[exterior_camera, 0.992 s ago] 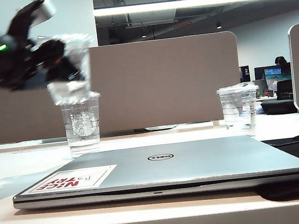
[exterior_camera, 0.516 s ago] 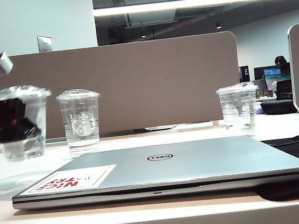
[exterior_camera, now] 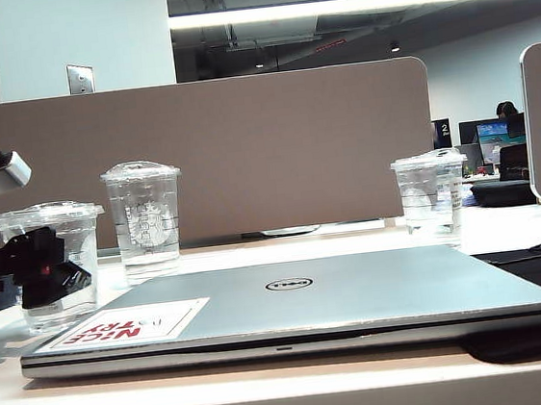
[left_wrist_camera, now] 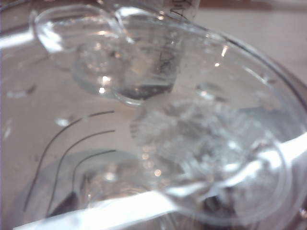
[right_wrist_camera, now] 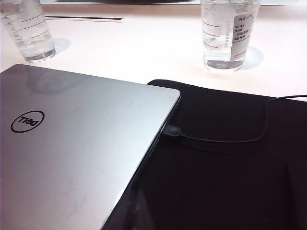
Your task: Pick up the coffee cup on the middle and place it on the left side of the laptop.
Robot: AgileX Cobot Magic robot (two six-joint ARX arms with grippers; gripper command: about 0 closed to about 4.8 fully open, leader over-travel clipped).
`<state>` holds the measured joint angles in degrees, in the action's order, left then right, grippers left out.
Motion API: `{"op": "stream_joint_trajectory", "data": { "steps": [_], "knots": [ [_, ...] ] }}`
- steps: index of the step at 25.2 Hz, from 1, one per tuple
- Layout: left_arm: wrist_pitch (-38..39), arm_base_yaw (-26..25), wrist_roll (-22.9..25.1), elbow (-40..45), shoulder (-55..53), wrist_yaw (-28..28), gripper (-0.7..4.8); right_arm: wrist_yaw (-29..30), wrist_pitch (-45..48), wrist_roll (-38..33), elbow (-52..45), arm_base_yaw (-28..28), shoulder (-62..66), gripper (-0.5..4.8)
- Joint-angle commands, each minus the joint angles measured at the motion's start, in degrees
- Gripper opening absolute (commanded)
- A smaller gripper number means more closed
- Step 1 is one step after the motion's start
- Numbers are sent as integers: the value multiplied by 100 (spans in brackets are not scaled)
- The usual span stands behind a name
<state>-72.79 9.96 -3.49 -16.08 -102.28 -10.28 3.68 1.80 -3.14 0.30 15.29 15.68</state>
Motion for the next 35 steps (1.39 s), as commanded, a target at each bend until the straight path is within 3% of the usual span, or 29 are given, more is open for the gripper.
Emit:
{"op": "stream_joint_trajectory", "data": {
  "steps": [1,6,9,11,13,18,19,20,21,23,24,28,31,33,35],
  "knots": [
    [-103,-7,-15,-13,7,-24,324,9,101,15,-22,7,-11,-5],
    [-151,-7,7,20,31,-164,413,7,101,15,-22,7,-11,-5],
    [-389,-7,9,157,83,-256,415,9,101,15,-22,4,-11,-5],
    [-763,-9,138,533,306,-258,473,9,101,15,-22,4,-20,-5],
    [-798,-9,308,920,636,-236,476,7,101,15,-22,2,-24,-5],
    [-691,-9,212,1574,1552,-269,474,7,48,15,-22,-9,-389,-5],
    [-509,-7,105,1578,1775,-271,455,9,50,15,-24,-28,-501,-5],
    [-450,-4,87,1578,1917,-299,399,13,46,15,-24,-50,-590,-5],
    [-393,-4,87,1578,2085,-330,306,44,59,15,-24,-118,-715,-5],
    [-378,-4,87,1576,2413,-452,73,50,66,15,-24,-273,-817,-5],
    [-382,-4,90,1576,2557,-455,-10,61,57,15,-24,-387,-868,-5],
    [-334,-4,-2,1574,3296,-385,-5,52,44,15,-24,-1073,-1080,-5],
    [179,-4,-20,1569,4330,-238,-5,39,24,15,-24,-1829,-1456,-5],
    [667,-4,-7,1569,4813,-68,-5,28,39,17,-22,-2004,-1587,-5],
    [2031,-4,44,1554,5969,249,-5,33,44,15,-22,-2059,-1572,-5]
  ]
}}
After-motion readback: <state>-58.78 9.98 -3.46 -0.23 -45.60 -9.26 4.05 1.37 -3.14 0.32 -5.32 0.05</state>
